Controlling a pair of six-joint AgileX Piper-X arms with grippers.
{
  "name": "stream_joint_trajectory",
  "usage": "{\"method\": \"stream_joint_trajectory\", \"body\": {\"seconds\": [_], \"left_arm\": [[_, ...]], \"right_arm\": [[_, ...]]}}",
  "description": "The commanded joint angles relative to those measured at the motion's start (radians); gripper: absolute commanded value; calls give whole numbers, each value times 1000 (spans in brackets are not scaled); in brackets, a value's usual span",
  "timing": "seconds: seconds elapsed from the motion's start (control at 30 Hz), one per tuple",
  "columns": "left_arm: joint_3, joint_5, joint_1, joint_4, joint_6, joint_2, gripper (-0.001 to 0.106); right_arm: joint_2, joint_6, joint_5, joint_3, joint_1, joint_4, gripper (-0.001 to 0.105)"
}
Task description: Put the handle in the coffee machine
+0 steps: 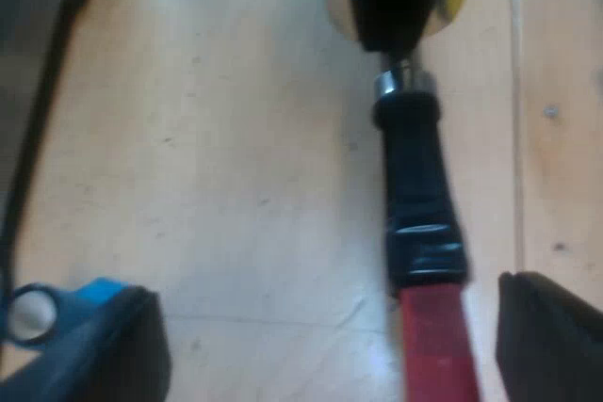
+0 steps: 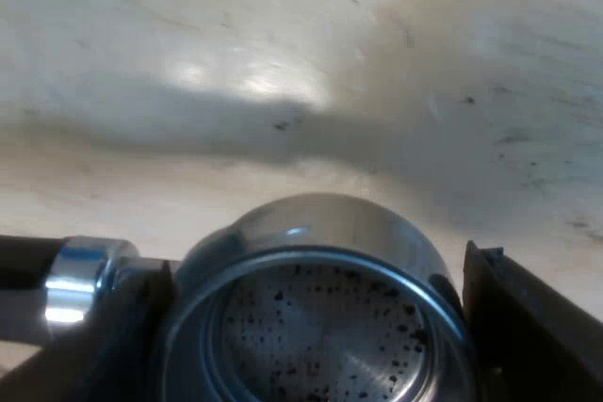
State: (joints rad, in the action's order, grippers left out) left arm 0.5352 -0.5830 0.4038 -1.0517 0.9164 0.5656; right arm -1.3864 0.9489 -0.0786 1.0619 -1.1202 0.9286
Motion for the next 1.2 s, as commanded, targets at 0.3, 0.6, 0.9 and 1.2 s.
{"method": "stream_joint_trajectory", "body": {"seconds": [0.3, 0.6, 0.9, 1.2], "left_arm": [[3, 25, 4, -10, -10, 0, 75], [3, 25, 4, -84, -24, 0, 75], [-7, -7, 4, -71, -24, 0, 75], [-56, -5, 4, -43, -24, 0, 75]], "right_arm": [[13, 21, 5, 100, 0, 35, 0], [13, 66, 13, 114, 0, 43, 0], [13, 82, 13, 169, 0, 43, 0], [13, 82, -5, 181, 0, 56, 0]]}}
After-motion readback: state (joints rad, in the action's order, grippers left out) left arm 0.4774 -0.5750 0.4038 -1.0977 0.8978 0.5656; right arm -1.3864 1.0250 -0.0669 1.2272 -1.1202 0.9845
